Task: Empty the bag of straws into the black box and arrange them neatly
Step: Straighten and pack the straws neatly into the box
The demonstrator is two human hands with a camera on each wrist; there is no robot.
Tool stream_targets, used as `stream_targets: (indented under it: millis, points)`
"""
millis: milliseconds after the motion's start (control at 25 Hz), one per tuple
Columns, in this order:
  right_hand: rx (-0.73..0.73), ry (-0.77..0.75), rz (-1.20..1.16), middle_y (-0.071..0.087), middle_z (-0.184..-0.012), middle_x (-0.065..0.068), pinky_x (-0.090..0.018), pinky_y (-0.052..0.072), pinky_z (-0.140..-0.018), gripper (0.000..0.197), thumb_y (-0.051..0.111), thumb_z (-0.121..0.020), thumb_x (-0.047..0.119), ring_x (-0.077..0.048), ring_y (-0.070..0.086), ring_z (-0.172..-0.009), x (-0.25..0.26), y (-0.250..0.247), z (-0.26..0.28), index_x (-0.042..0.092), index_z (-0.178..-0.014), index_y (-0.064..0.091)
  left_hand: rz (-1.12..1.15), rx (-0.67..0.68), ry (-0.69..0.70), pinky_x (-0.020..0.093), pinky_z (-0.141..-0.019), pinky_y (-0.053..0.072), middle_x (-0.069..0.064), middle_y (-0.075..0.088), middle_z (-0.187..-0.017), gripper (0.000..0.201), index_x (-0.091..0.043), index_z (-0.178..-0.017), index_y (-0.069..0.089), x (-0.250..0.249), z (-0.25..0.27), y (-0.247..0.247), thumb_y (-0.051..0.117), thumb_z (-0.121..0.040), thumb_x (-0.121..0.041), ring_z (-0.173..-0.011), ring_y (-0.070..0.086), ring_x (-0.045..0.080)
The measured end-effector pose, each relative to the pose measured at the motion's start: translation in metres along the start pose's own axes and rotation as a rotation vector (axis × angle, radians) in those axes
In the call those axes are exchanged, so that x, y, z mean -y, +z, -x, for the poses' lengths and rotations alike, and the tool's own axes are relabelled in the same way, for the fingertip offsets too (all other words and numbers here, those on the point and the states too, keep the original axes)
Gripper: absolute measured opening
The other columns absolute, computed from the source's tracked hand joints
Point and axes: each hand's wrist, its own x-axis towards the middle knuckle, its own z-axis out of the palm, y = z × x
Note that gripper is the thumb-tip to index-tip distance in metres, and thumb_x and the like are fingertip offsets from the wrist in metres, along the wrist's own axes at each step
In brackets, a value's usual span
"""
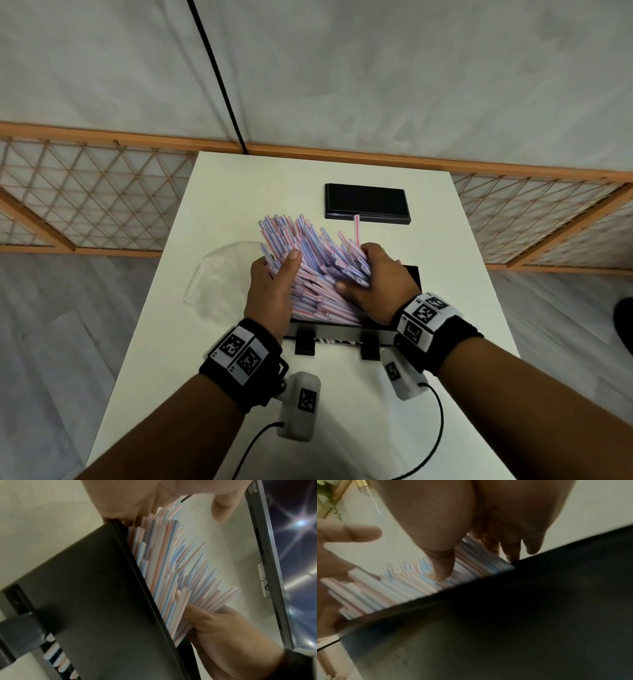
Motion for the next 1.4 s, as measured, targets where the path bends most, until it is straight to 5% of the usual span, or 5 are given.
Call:
stream_targets:
  millis: [240, 560, 800, 1040, 1400]
  points:
    - [-0.126, -0.078, -0.032, 0.062, -0.085, -0.005, -0.027, 0.035, -0.066, 0.029, 0.053, -0.085, 0.008, -0.034, 0.062, -0.086, 0.027, -0.003, 0.006, 0.016, -0.113, 0.052, 0.069, 0.049, 0.008, 0.057, -0.101, 0.049, 0.005, 0.07, -0.124, 0.081, -0.022, -0.126, 0.059, 0.001, -0.001, 0.0, 0.074, -0.067, -0.076, -0.115, 0.066, 0.028]
    - [-0.189, -0.342, -0.181, 0.049, -0.124, -0.011, -0.02, 0.037, -0.1, 0.065, 0.075, -0.074, 0.006, -0.02, 0.052, -0.111, 0.032, 0.025, 0.008, 0.005, -0.132, 0.046, 0.165, 0.096, -0.013, 0.061, -0.095, 0.053, 0.02, 0.068, -0.123, 0.082, -0.006, -0.13, 0.057, -0.005, 0.002, -0.002, 0.072, -0.075, -0.065, -0.112, 0.068, 0.036]
    - [-0.104, 0.047, -0.138, 0.05, -0.113, 0.002, -0.022, 0.038, -0.085, 0.082, 0.085, -0.069, 0.045, -0.013, 0.05, -0.1, -0.01, -0.001, 0.021, 0.012, -0.13, 0.041, 0.067, 0.024, -0.033, 0.053, -0.097, 0.054, 0.007, 0.069, -0.119, 0.084, -0.02, -0.12, 0.057, 0.0, 0.003, -0.003, 0.069, -0.06, -0.078, -0.11, 0.068, 0.026]
    - [-0.089, 0.021, -0.322, 0.059, -0.1, 0.006, -0.005, 0.04, -0.067, 0.044, 0.061, -0.077, -0.002, -0.015, 0.059, -0.093, -0.017, -0.001, 0.022, 0.022, -0.111, 0.048, 0.038, 0.007, -0.002, 0.056, -0.099, 0.051, 0.005, 0.071, -0.12, 0.082, -0.019, -0.124, 0.06, -0.001, -0.002, -0.001, 0.07, -0.066, -0.076, -0.111, 0.068, 0.026]
    - [-0.107, 0.131, -0.069, 0.065, -0.086, 0.001, -0.023, 0.038, -0.068, 0.028, 0.05, -0.079, -0.004, -0.021, 0.054, -0.081, -0.009, -0.027, 0.015, 0.019, -0.086, 0.064, -0.396, -0.16, 0.188, 0.024, -0.082, 0.048, -0.002, 0.054, -0.111, 0.075, -0.018, -0.119, 0.047, -0.006, 0.01, -0.021, 0.092, -0.063, -0.037, -0.098, 0.055, 0.015]
